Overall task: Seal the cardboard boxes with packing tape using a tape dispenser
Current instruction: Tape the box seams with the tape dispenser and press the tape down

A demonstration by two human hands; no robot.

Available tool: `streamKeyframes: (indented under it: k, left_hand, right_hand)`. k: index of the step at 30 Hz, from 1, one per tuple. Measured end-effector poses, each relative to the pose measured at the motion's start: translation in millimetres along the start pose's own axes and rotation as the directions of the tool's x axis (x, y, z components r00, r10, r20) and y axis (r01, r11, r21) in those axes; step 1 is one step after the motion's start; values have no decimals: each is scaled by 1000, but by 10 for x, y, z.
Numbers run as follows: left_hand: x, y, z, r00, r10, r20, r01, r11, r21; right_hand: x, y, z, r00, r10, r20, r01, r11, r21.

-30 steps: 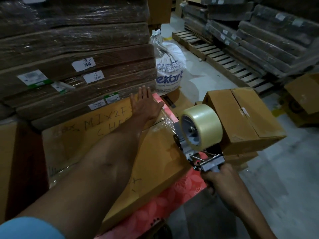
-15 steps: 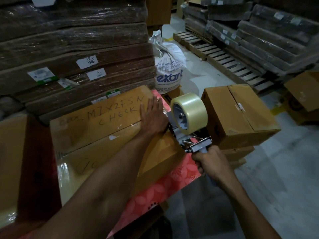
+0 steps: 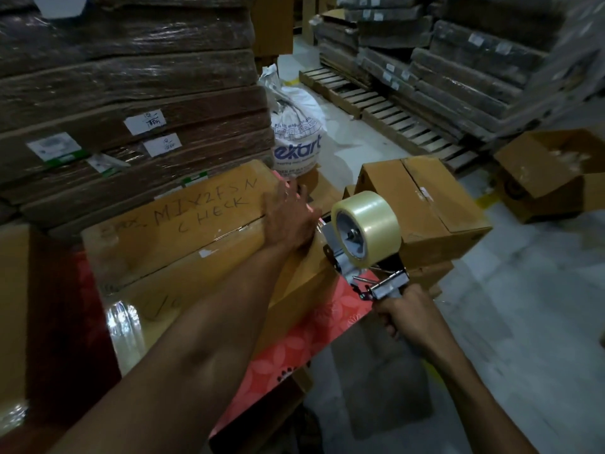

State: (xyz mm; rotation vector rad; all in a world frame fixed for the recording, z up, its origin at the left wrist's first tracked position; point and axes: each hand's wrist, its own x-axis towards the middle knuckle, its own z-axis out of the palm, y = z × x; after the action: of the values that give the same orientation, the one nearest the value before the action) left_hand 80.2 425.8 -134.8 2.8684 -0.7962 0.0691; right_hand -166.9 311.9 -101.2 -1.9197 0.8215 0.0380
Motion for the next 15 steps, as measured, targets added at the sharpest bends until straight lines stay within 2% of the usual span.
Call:
streamKeyframes:
  k: [2,3,6,10,15]
  left_hand:
    - [-166,108,41,985,168,31,-169,985,20]
    - [-225,123,55,975,210,68,-212,977,34]
    - [-248,98,38,970,208,123,-215,975,46]
    - [-261,141,-42,969,176,176,-191,978,77]
    - [-239,175,-61,970,166,175,-177,983,48]
  right_hand:
    - [3,3,-10,1000,-4,1,4,1000,-12]
    - [-3,-2,-5,1000,-1,-2,1,1000,2]
    - [-12,-8,28,1000,2,-24,-1,998,56]
    - [-96,-21,7,1000,0,-24,2,999,46]
    - [-326,248,-152,998,15,56,-9,994,-106]
